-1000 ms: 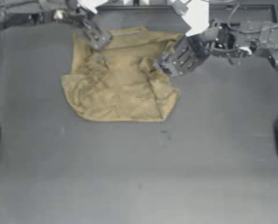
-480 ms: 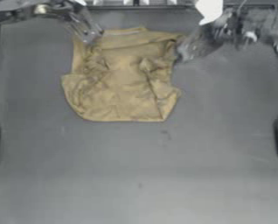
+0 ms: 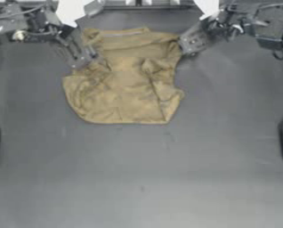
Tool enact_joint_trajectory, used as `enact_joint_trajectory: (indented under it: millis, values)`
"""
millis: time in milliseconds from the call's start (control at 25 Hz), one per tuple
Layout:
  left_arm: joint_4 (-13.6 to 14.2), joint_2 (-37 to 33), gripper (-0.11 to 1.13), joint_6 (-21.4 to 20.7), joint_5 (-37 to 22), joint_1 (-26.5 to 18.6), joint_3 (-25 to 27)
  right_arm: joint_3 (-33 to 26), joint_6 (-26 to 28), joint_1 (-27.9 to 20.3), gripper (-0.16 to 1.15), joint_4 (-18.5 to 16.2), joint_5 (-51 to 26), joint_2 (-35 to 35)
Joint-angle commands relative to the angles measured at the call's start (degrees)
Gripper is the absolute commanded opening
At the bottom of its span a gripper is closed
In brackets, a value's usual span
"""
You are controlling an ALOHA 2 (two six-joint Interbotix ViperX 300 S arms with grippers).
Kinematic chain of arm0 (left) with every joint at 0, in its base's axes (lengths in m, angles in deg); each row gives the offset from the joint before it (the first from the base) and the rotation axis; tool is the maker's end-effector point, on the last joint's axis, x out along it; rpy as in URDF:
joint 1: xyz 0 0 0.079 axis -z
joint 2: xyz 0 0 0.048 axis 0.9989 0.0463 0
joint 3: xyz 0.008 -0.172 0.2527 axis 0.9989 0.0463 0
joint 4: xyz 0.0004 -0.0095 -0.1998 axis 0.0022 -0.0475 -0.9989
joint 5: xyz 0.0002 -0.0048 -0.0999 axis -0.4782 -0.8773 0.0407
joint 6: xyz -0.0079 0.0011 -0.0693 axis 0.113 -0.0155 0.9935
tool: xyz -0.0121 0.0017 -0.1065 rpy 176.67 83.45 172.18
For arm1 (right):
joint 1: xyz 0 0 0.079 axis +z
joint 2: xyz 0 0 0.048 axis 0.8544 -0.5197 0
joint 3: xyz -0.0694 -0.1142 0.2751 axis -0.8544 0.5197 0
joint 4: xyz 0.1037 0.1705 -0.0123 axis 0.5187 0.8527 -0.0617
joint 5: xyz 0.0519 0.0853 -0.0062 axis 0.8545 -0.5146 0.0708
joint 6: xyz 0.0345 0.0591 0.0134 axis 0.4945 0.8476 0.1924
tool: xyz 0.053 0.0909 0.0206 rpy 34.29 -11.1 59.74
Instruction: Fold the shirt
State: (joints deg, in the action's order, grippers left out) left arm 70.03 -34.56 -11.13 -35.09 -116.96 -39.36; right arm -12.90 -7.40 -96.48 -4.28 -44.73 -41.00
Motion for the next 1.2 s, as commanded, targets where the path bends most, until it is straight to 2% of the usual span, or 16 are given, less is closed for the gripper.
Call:
enact_joint_trajectory:
  millis: [40, 680, 800, 920, 1080, 1120, 1160, 1200]
  values:
    - [0.18, -3.43, 1.03, 0.62, 0.26, 0.00, 0.09, -1.49, -0.09, -1.23, 0.99, 0.00, 0.79, -0.18]
    - [0.26, -3.43, 1.03, 0.79, 0.44, 1.41, 0.70, -3.69, -0.26, -4.57, 0.98, -0.09, 2.81, -7.03]
    - [0.26, -3.43, 1.03, 0.79, 0.53, 1.49, 0.79, -4.22, -0.26, -4.57, 0.92, 0.18, 2.81, -8.35]
    - [0.35, -3.43, 1.03, 0.79, 0.44, 1.49, 0.97, -4.22, -0.35, -4.31, 0.67, 0.79, 2.72, -9.14]
    - [0.53, -3.25, 1.03, 0.79, 0.53, 1.49, 1.05, -4.22, -0.44, -3.08, 0.03, 0.53, 2.72, -8.96]
    - [0.53, -3.25, 1.03, 0.79, 0.53, 1.49, 1.05, -4.31, -0.35, -3.08, -0.10, 0.88, 2.55, -8.96]
    - [0.53, -3.25, 1.03, 0.79, 0.44, 1.49, 1.05, -4.57, -0.35, -2.99, -0.12, 0.88, 2.37, -8.88]
    - [0.62, -3.25, 1.03, 0.79, 0.53, 1.49, 1.32, -4.66, -0.35, -2.99, -0.07, 0.88, 2.02, -8.79]
